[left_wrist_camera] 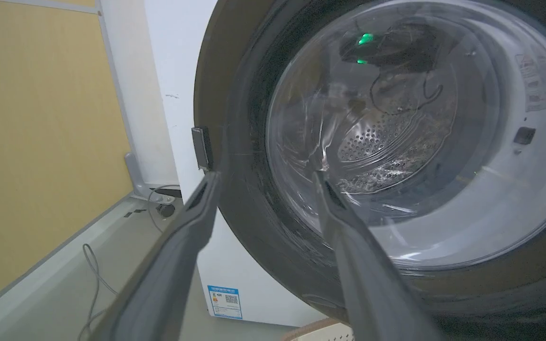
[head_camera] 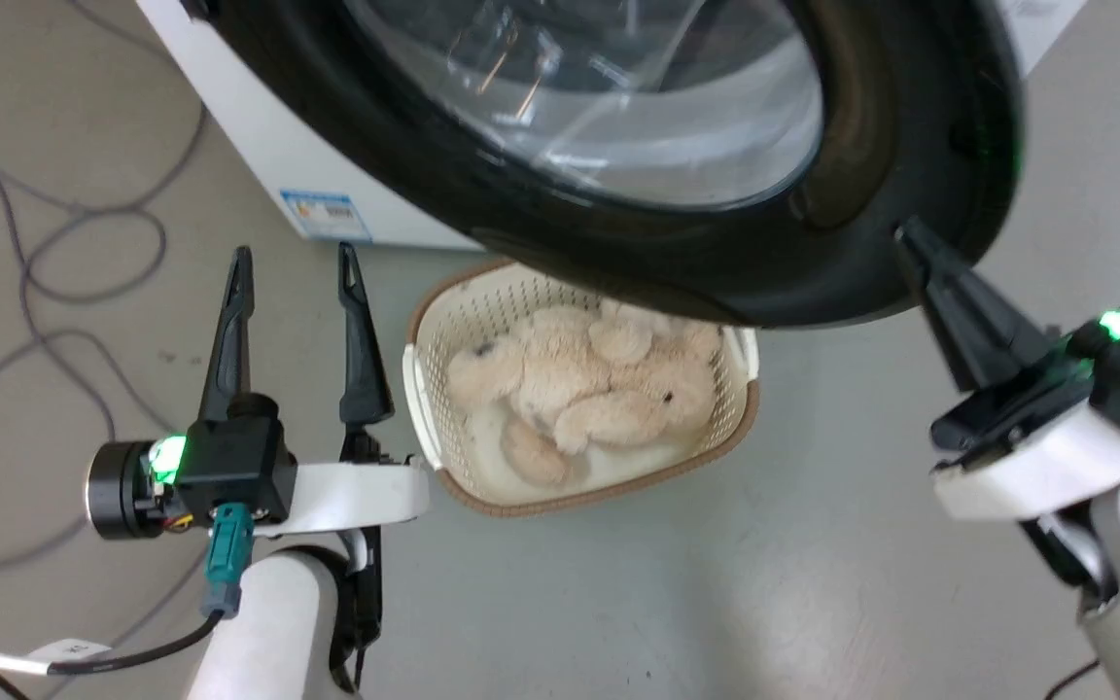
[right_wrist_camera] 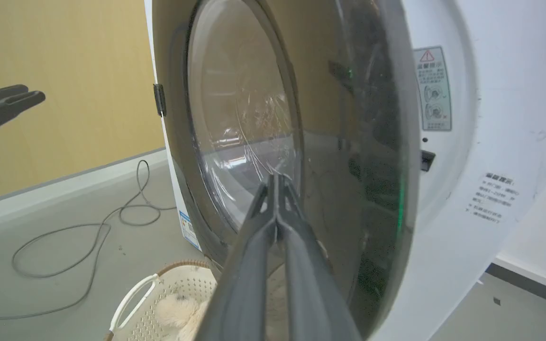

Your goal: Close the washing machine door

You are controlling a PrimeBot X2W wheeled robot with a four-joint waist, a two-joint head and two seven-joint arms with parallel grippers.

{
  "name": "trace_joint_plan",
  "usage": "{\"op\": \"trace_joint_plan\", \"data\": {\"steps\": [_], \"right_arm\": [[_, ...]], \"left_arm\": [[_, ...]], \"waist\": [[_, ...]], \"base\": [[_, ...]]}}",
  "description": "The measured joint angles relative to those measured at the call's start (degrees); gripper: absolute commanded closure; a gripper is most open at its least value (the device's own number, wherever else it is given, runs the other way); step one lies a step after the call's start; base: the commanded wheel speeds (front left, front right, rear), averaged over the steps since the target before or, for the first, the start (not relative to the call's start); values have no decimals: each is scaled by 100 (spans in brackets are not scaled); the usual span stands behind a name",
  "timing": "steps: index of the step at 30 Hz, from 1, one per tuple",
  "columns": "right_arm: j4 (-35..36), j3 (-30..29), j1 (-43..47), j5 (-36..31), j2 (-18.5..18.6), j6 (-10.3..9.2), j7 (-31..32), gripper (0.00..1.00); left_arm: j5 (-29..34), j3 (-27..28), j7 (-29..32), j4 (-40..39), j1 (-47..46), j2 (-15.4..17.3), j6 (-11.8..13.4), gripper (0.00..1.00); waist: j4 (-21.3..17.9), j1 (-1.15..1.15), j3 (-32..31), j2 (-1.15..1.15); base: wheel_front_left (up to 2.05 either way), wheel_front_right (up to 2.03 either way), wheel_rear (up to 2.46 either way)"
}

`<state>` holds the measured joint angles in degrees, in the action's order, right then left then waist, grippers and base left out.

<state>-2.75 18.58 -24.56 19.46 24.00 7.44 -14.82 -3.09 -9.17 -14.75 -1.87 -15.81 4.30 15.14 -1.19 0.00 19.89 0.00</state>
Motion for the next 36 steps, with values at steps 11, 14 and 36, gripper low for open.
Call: {"op": "trace_joint_plan", "data": {"steps": [11,14,36], "right_arm": [[-659,-656,-870,22,151,14,0,100],[-775,-789,-1166,13,188,14,0,100],[-1836,-1339,-2560,-345,-8,62,-15,100]], "left_arm": [[97,-213,0,-156,-422,-91,40,0],[103,-293,0,-240,-552,-107,58,0],[147,-481,0,-333,-934,-132,201,0]], "waist": [[164,0,803,0],[180,0,1032,0],[263,0,1629,0]], "base": [[0,0,0],[0,0,0],[0,0,0]]}}
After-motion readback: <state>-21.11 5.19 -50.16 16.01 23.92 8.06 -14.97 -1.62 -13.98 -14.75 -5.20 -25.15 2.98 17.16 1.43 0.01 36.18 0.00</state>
